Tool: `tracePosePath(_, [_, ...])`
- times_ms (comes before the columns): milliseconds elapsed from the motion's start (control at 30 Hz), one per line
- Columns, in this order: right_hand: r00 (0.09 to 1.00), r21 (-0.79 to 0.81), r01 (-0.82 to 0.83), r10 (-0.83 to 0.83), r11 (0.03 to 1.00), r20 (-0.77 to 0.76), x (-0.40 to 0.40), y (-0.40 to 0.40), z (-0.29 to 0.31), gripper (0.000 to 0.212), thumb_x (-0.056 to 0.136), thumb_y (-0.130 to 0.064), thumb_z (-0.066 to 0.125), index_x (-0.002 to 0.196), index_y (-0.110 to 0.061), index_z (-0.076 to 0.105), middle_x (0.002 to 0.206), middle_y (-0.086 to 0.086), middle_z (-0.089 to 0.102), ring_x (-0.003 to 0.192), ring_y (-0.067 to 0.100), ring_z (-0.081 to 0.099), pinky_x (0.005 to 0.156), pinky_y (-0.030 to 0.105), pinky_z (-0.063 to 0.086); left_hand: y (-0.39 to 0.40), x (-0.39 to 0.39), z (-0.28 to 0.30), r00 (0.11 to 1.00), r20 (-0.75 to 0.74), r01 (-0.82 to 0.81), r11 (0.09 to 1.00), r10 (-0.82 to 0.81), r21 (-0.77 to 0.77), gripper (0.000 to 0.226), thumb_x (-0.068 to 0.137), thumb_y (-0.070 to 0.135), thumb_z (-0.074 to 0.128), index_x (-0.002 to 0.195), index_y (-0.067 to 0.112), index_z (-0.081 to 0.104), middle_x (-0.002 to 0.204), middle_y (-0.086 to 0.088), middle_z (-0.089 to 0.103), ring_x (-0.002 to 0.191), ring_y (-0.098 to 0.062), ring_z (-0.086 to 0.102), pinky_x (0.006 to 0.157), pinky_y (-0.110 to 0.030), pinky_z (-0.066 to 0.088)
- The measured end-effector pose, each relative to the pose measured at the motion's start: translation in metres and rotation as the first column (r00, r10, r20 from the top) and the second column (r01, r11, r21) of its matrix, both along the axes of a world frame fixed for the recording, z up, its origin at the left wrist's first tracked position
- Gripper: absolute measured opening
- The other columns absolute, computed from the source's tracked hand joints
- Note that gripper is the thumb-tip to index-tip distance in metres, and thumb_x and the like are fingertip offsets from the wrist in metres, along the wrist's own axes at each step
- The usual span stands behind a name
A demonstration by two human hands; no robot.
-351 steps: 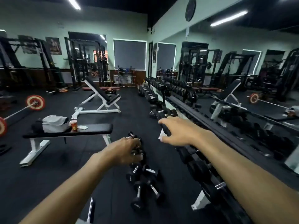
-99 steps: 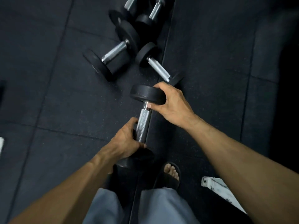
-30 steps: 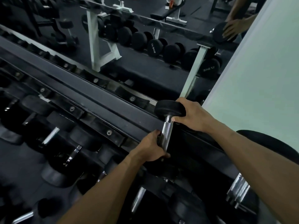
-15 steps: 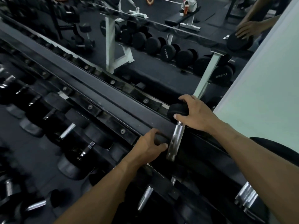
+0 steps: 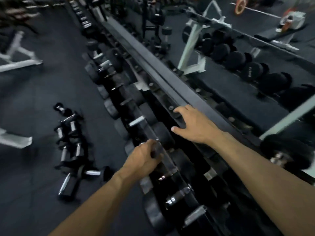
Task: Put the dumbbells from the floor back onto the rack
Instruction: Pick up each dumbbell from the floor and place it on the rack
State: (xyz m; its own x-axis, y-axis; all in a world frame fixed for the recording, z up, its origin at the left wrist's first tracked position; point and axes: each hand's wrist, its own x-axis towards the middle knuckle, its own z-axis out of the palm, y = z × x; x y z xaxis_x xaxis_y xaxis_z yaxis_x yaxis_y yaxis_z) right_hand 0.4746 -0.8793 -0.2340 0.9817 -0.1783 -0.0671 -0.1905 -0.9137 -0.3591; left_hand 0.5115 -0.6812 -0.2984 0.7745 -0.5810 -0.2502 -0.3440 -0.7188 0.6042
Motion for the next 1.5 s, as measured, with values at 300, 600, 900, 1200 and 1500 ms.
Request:
tracePosePath(300, [0.952,0.024,-0.265,0.265,0.964,-0.151,0.124,0.18,-0.041,0.065,0.086,-0.045,0.065,0.142,-0.022,0.039,0.138,0.001,0.045,0.128,0.024,0.045,0.101,0.043,0.043,0.188,0.061,-0.043,0.965,-0.052,-0.253,0.966,0.256,0.059,0.051,0.087,0.045,0.062,0.129,0.02,0.048,0.126,-0.003,0.056,0.113,-0.021,0.056,0.092,-0.032,0.044])
tracePosePath(600, [0.839,0.067,-0.469,0.468,0.881,-0.277,0.232,0.351,-0.113,0.067,0.088,-0.043,0.064,0.146,-0.022,0.036,0.142,0.001,0.043,0.127,0.022,0.047,0.101,0.039,0.044,0.354,0.119,-0.094,0.862,-0.18,-0.457,0.88,0.474,0.127,0.05,0.091,0.042,0.059,0.134,0.02,0.046,0.132,-0.002,0.054,0.122,-0.019,0.051,0.095,-0.029,0.041])
tracePosePath(900, [0.721,0.089,-0.575,0.555,0.813,-0.414,0.328,0.418,-0.223,0.066,0.088,-0.039,0.065,0.145,-0.022,0.037,0.138,0.003,0.045,0.12,0.024,0.052,0.097,0.04,0.047,0.408,0.181,-0.182,0.729,-0.316,-0.584,0.792,0.607,0.177,0.053,0.091,0.044,0.057,0.136,0.019,0.045,0.134,-0.004,0.054,0.119,-0.02,0.053,0.094,-0.029,0.041])
tracePosePath(1200, [0.573,0.149,-0.661,0.623,0.735,-0.533,0.449,0.429,-0.4,0.067,0.089,-0.036,0.067,0.146,-0.023,0.035,0.135,0.001,0.046,0.119,0.022,0.053,0.097,0.04,0.048,0.389,0.27,-0.352,0.493,-0.495,-0.743,0.642,0.716,0.189,0.052,0.092,0.043,0.056,0.137,0.02,0.044,0.134,-0.003,0.055,0.121,-0.016,0.053,0.092,-0.024,0.039])
tracePosePath(1500, [0.513,0.198,-0.702,0.679,0.684,-0.525,0.505,0.458,-0.62,0.071,0.08,-0.037,0.076,0.141,-0.025,0.042,0.132,0.004,0.049,0.125,0.027,0.048,0.102,0.045,0.043,0.357,0.304,-0.588,0.156,-0.606,-0.885,0.383,0.78,0.266,0.068,0.087,0.041,0.066,0.142,0.019,0.034,0.133,-0.009,0.055,0.121,-0.024,0.053,0.103,-0.039,0.044])
